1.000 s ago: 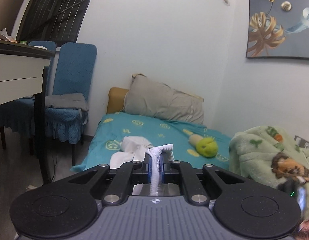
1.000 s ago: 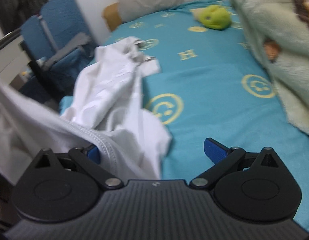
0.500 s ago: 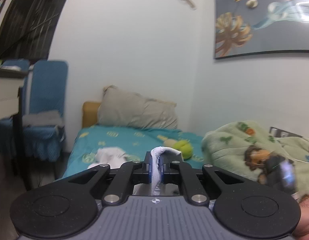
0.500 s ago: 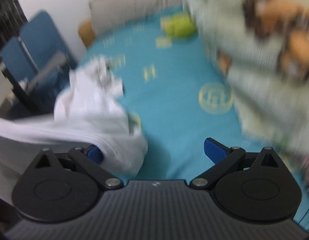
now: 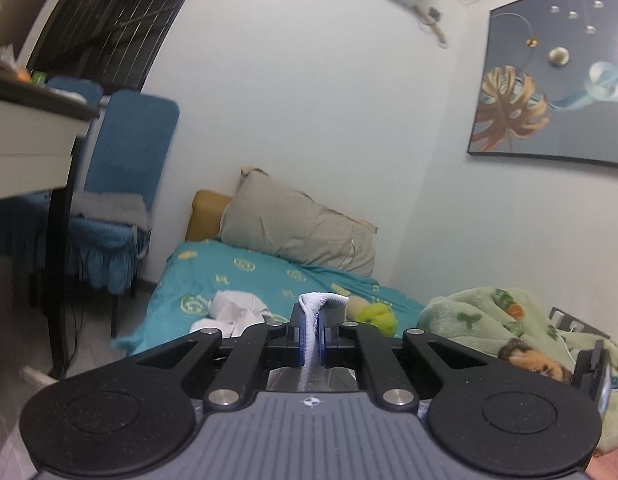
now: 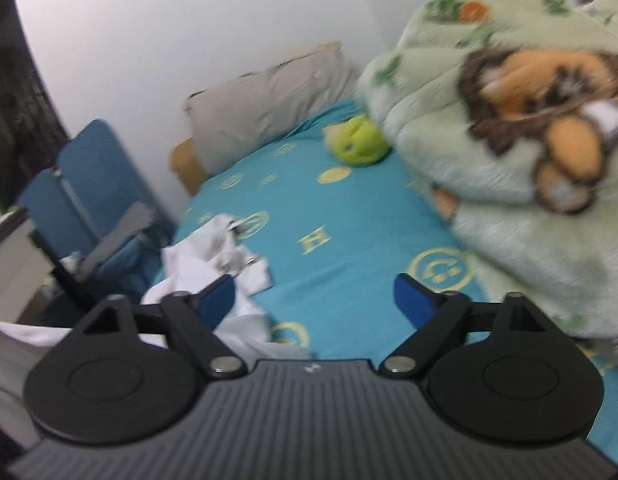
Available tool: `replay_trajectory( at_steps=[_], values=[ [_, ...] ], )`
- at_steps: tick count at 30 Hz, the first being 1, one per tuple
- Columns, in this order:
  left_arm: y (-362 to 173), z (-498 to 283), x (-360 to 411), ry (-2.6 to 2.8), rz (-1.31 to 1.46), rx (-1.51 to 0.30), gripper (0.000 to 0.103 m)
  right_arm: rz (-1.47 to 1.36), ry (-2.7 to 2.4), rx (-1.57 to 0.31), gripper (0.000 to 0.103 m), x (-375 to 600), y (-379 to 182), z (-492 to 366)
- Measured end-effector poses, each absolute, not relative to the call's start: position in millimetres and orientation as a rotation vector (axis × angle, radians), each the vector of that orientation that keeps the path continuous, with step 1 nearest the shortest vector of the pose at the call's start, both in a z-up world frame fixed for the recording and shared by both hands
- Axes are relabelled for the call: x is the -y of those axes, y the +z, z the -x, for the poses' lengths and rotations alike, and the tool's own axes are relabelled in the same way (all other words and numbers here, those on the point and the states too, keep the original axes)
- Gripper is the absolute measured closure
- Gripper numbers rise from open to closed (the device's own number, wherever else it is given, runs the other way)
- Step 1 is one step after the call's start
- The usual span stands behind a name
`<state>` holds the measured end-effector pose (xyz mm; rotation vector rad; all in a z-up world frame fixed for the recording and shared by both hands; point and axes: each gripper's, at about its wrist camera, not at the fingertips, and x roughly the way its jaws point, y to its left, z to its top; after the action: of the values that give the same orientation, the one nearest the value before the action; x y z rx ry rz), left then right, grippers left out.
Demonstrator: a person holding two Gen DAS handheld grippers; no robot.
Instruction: Fold clothes
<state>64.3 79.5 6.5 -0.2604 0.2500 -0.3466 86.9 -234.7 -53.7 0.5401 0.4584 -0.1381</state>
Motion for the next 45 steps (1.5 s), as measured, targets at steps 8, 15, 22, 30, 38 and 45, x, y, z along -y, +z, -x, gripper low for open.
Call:
replay_trajectory(
  at_steps=[8,15,22,30,38,45],
  values=[
    [10,-61,-72,-0.339,0.194,-0.246,0.096,-0.404,0.094,-0.505,0.020,181,-48,-79],
    [10,-59,-66,-0.350,0.179,-0.243,0.096,-0.351,0.140,-0.555,0.019,158,-52,-79],
    [8,-68,-73,-0.278,0.208,-0.284,0.096,-0.429,-0.116,-0.626,0.019,180,-77,-92],
    [6,-75,-86,-0.249,0.256,-0.341,0.096,-0.522,-0.216,-0.637,0.031,203,-85,-94],
    [-6,-81,-81,-0.249,0.179,-0.458,0.093,-0.342,-0.068,-0.677,0.097,175,-88,-116],
    [-30,-84,-69,-0.248,0.070,-0.613,0.058,-0.413,0.011,-0.513,0.097,181,-55,-96]
  ],
)
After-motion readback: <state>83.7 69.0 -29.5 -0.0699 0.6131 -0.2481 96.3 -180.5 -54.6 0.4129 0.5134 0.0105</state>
